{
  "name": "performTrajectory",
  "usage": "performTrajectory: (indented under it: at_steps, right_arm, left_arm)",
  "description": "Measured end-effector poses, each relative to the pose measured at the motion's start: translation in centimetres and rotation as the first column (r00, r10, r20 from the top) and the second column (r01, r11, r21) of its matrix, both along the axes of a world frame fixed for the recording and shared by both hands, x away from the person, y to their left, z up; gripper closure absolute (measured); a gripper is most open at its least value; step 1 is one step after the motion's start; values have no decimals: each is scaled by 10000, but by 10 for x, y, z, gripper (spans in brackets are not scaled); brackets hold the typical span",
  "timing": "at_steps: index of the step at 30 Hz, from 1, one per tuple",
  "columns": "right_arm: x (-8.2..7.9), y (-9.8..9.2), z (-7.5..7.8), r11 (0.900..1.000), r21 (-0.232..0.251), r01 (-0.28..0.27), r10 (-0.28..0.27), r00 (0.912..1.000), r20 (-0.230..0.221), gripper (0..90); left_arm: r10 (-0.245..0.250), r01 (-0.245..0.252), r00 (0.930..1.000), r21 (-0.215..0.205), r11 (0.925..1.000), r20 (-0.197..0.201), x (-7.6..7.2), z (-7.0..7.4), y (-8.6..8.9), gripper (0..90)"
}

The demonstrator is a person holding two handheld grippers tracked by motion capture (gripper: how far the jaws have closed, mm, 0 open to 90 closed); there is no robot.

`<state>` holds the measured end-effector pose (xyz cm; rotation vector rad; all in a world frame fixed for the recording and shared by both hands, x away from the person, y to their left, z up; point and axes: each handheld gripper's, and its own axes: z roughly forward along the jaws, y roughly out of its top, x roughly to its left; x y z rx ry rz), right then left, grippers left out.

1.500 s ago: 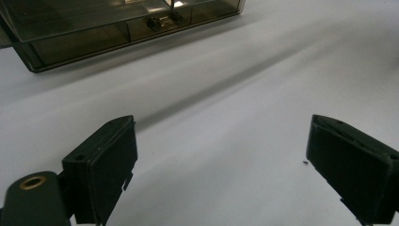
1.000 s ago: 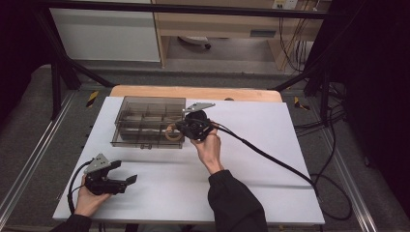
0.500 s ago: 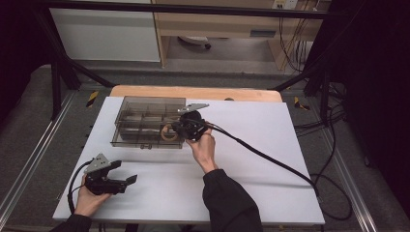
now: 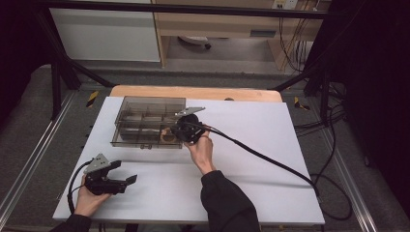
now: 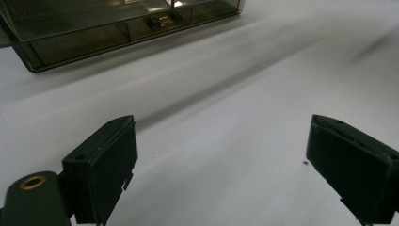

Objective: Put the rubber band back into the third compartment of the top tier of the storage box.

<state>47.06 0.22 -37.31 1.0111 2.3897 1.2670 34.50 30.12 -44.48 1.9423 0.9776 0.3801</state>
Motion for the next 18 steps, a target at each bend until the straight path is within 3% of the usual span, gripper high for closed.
performTrajectory:
  at_steps: [9, 10, 18]
  right_arm:
    - [-2, 2, -3, 9997, -128, -193, 194, 9998, 24, 818]
    - [-3, 1, -3, 9997, -124, -217, 217, 9998, 26, 776]
    - [-9, -3, 9, 9996, 137, -257, 252, 9991, 327, 711]
  left_arm:
    - [-26, 26, 10000, 12, 10000, 1, 0, 0, 0, 91]
    - [-22, 22, 10000, 5, 10000, -9, 0, 0, 0, 92]
    - [-40, 40, 10000, 26, 10000, 1, 0, 0, 0, 91]
